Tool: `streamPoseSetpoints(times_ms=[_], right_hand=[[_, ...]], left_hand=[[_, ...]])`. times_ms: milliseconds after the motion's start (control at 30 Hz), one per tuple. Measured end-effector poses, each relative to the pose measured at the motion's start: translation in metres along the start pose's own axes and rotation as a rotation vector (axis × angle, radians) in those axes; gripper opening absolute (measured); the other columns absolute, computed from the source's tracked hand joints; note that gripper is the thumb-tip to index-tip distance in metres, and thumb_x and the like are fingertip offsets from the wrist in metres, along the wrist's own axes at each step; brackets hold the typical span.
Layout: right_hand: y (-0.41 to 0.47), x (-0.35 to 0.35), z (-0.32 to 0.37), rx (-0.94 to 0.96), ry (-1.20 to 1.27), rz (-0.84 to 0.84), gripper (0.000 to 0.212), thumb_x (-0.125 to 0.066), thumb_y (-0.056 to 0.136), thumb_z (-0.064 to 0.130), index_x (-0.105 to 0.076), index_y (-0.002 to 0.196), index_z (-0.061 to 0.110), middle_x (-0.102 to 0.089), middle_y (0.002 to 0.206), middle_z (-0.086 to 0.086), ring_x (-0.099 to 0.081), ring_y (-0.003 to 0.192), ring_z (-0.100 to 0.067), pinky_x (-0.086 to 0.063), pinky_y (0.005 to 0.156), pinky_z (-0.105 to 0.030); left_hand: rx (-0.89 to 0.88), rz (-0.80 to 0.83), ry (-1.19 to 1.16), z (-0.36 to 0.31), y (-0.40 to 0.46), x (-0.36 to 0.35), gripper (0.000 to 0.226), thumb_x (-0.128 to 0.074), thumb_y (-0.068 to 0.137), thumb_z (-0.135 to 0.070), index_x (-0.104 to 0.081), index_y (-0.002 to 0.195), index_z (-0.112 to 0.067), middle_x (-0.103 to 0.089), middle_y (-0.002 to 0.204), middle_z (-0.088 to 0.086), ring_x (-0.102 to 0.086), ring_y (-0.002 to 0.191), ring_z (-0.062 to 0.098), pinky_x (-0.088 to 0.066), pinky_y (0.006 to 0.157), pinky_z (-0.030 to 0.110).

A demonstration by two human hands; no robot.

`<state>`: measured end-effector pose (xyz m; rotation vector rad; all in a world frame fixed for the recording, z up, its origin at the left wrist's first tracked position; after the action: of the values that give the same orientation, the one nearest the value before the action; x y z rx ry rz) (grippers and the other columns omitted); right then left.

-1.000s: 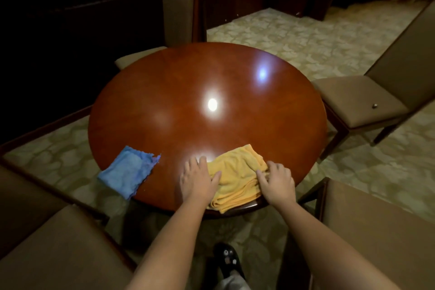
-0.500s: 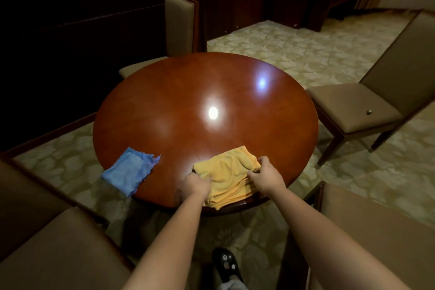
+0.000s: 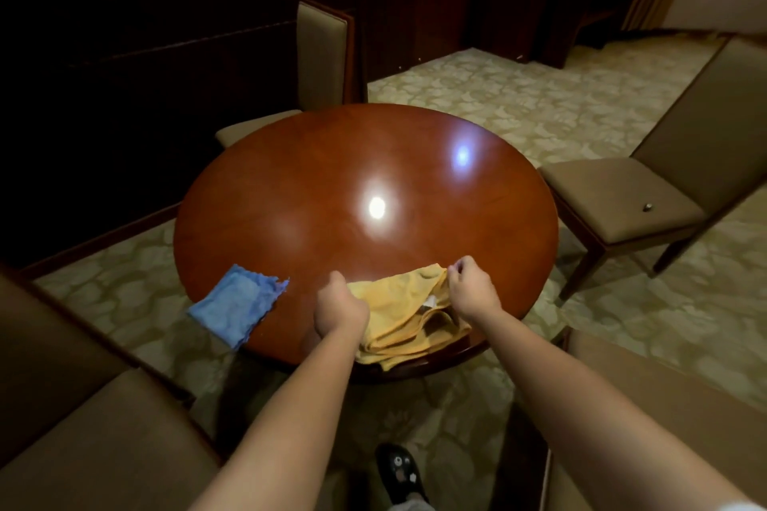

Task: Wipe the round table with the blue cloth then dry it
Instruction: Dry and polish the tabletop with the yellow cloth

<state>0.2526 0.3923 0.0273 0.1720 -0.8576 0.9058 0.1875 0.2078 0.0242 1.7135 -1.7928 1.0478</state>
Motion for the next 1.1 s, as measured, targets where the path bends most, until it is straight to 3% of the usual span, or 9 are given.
streamPoseSetpoints(times_ms=[100,200,300,400,500,667,833,967,1100], right_hand=[[0.002,0.003,0.004,0.014,-0.023,-0.014,0.017,-0.042,0.101,0.022,-0.053,0.110,0.013,-0.057,0.099,-0.002,-0.054,0.083,-0.016,-0.043,0.066,-0.026],[0.008,0.011,0.008,0.004,0.028,-0.063,0.017,-0.047,0.098,0.020,-0.055,0.113,0.014,-0.056,0.103,-0.002,-0.056,0.089,-0.019,-0.047,0.072,-0.029],[0.009,0.015,0.003,-0.056,0.148,-0.068,0.021,-0.047,0.096,0.013,-0.057,0.115,0.013,-0.056,0.109,-0.003,-0.054,0.091,-0.018,-0.044,0.073,-0.028],[0.000,0.006,-0.023,-0.189,-0.058,0.109,0.028,-0.047,0.091,0.013,-0.057,0.117,0.016,-0.059,0.109,-0.004,-0.059,0.090,-0.019,-0.053,0.074,-0.031],[-0.006,-0.005,-0.032,-0.179,-0.371,0.208,0.043,-0.050,0.090,0.019,-0.048,0.132,0.021,-0.053,0.125,-0.006,-0.056,0.107,-0.022,-0.054,0.087,-0.037],[0.004,-0.018,-0.008,-0.103,-0.372,0.100,0.051,-0.044,0.096,0.039,-0.036,0.142,0.019,-0.039,0.142,-0.008,-0.038,0.129,-0.028,-0.039,0.102,-0.042],[0.020,-0.038,-0.009,-0.259,-0.361,0.230,0.077,-0.039,0.093,0.060,-0.018,0.150,0.014,-0.027,0.152,-0.013,-0.027,0.138,-0.033,-0.028,0.109,-0.045],[0.031,-0.053,-0.010,-0.250,-0.420,0.271,0.071,-0.033,0.095,0.060,-0.016,0.149,0.017,-0.027,0.149,-0.016,-0.032,0.134,-0.036,-0.029,0.106,-0.047],[0.038,-0.067,-0.008,-0.132,-0.439,0.250,0.064,-0.030,0.096,0.057,-0.016,0.149,0.023,-0.034,0.142,-0.014,-0.042,0.125,-0.035,-0.036,0.100,-0.046]], left_hand=[[0.069,0.024,-0.157,-0.006,0.002,0.003,0.017,-0.047,0.081,-0.001,-0.057,0.087,-0.014,-0.061,0.096,0.009,-0.058,0.086,0.029,-0.049,0.073,0.027],[0.161,0.081,-0.402,-0.015,0.010,0.002,0.026,-0.042,0.082,-0.001,-0.060,0.075,-0.017,-0.064,0.089,0.011,-0.055,0.068,0.027,-0.048,0.057,0.027],[0.293,0.194,-0.520,-0.009,0.010,0.001,0.020,-0.050,0.086,-0.002,-0.069,0.090,-0.009,-0.064,0.085,0.013,-0.054,0.056,0.023,-0.041,0.047,0.023],[0.434,0.379,-0.458,0.014,0.005,-0.007,0.023,-0.058,0.084,0.003,-0.062,0.107,0.000,-0.064,0.099,0.016,-0.064,0.082,0.028,-0.051,0.056,0.030],[0.306,0.384,-0.093,0.027,0.001,-0.011,0.021,-0.058,0.083,-0.002,-0.061,0.103,-0.005,-0.061,0.095,0.010,-0.062,0.090,0.027,-0.057,0.072,0.033],[0.180,0.156,-0.054,0.019,0.017,-0.014,0.033,-0.055,0.080,-0.029,-0.063,0.106,-0.010,-0.062,0.111,0.011,-0.059,0.100,0.032,-0.053,0.085,0.038],[0.280,0.259,-0.086,0.017,0.033,-0.027,0.057,-0.063,0.086,-0.042,-0.047,0.127,-0.006,-0.053,0.129,0.014,-0.053,0.116,0.034,-0.047,0.091,0.037],[0.335,0.310,-0.097,0.018,0.036,-0.038,0.053,-0.067,0.083,-0.040,-0.054,0.123,-0.007,-0.058,0.125,0.011,-0.054,0.116,0.031,-0.047,0.094,0.034],[0.276,0.203,0.047,0.020,0.034,-0.033,0.054,-0.064,0.086,-0.036,-0.044,0.129,-0.011,-0.043,0.134,0.013,-0.040,0.127,0.032,-0.041,0.098,0.036]])
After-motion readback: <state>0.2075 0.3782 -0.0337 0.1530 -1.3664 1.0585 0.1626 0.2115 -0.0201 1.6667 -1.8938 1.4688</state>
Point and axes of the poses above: each hand's wrist, its own y-axis towards the middle knuckle, its own x-axis out of the back of the hand, z = x × y, the point moved 2 cm from there along y, towards the middle knuckle
